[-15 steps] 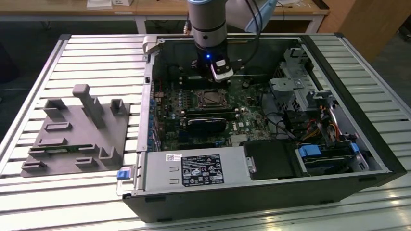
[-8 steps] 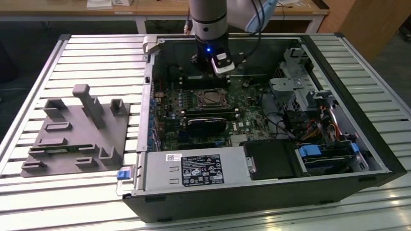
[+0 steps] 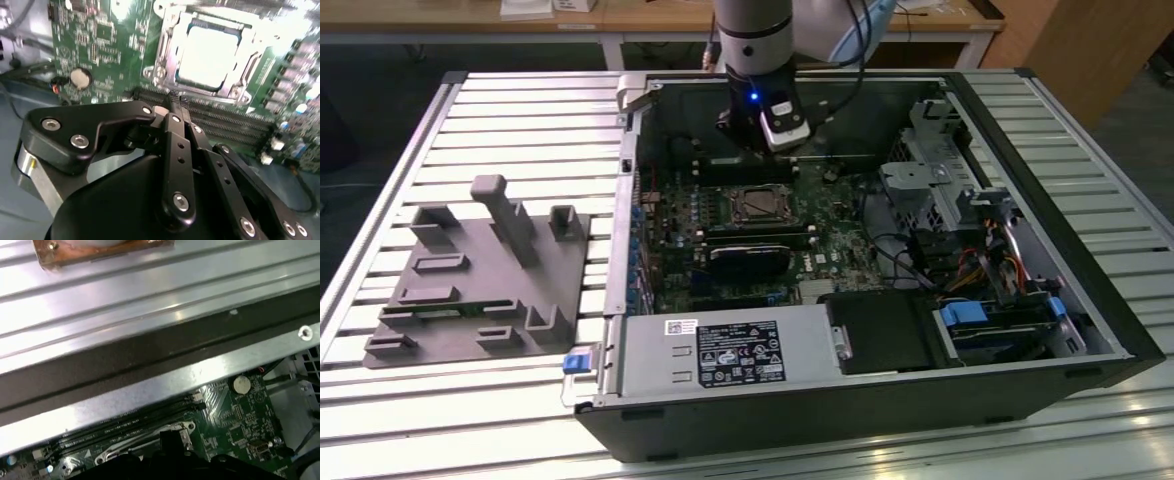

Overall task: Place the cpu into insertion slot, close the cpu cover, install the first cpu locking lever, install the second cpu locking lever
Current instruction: 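Install the first cpu locking lever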

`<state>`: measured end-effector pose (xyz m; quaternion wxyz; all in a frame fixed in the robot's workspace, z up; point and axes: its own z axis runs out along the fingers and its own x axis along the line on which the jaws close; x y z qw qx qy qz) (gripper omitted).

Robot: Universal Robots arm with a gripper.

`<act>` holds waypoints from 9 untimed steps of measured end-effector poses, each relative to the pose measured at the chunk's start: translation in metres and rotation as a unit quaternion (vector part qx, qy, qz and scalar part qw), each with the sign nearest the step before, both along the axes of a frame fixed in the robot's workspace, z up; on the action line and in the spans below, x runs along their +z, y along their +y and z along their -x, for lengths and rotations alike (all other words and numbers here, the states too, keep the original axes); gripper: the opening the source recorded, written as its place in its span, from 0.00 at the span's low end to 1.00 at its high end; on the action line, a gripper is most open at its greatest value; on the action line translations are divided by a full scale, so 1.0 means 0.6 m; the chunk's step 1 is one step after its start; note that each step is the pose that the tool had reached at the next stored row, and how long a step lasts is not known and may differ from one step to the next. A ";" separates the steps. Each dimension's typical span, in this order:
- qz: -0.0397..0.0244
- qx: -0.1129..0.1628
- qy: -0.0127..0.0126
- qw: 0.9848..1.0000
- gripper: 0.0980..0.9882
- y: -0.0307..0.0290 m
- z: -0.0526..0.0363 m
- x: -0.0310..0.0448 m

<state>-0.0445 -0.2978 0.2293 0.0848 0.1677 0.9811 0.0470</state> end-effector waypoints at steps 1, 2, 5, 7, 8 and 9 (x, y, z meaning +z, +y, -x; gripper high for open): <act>0.006 0.000 0.000 1.000 0.01 0.0000 0.000 0.000; 0.012 0.000 0.000 1.000 0.01 0.0000 0.000 0.000; 0.027 0.000 0.000 1.000 0.01 -0.0003 0.000 0.000; 0.034 0.000 0.000 0.999 0.01 -0.0007 0.000 0.000; 0.037 0.000 0.000 0.999 0.01 -0.0011 0.000 0.000; 0.038 0.000 0.000 0.999 0.01 -0.0014 0.000 0.000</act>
